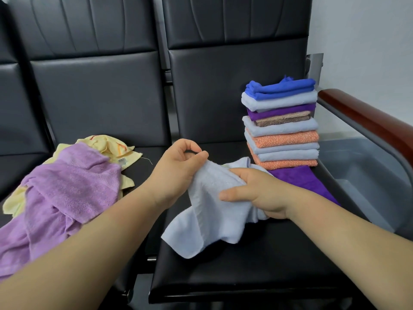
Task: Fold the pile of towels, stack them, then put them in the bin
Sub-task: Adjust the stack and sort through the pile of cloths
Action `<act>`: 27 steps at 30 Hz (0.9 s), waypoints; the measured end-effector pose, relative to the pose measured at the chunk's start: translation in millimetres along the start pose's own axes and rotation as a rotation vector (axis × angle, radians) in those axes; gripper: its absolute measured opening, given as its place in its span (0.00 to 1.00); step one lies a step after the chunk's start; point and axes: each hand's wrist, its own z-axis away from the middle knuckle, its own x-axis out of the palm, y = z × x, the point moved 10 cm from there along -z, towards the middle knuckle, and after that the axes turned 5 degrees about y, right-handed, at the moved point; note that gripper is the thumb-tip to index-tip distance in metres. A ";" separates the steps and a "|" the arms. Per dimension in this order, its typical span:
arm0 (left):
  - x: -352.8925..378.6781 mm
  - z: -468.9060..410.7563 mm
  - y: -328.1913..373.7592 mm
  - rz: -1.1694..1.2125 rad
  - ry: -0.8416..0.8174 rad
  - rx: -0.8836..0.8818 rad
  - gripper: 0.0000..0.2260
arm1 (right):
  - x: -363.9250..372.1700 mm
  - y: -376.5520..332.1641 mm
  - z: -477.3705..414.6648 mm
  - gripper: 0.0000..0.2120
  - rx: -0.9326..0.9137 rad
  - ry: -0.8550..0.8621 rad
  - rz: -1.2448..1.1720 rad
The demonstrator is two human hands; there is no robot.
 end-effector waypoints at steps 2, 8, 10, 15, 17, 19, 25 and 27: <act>-4.2 -1.1 2.6 0.000 0.049 0.021 0.11 | 2.9 -1.5 0.3 0.24 0.024 -0.028 -0.172; -0.2 1.3 17.4 -0.003 0.061 0.100 0.10 | 3.6 -4.9 -4.8 0.27 0.022 -0.008 -0.284; 4.5 3.3 16.5 0.033 0.041 0.061 0.13 | -2.4 -9.5 -4.6 0.24 0.001 0.026 -0.263; 37.3 17.2 -13.5 0.031 -0.237 -0.150 0.27 | -39.3 -18.3 -9.3 0.19 -0.076 0.227 -0.443; 49.0 24.4 -28.8 -0.104 -0.337 -0.179 0.26 | -45.7 -22.1 -8.7 0.14 -0.096 0.242 -0.556; 60.2 31.1 -41.4 -0.252 -0.434 -0.161 0.19 | -52.3 -25.4 -7.4 0.17 -0.112 0.265 -0.629; 54.8 21.8 -54.8 -0.394 -0.356 -0.118 0.11 | -69.4 -32.5 -3.4 0.31 -0.151 0.320 -0.781; 48.6 16.8 -54.6 -0.296 -0.323 -0.172 0.12 | -72.6 -31.4 -3.4 0.25 -0.145 0.307 -0.853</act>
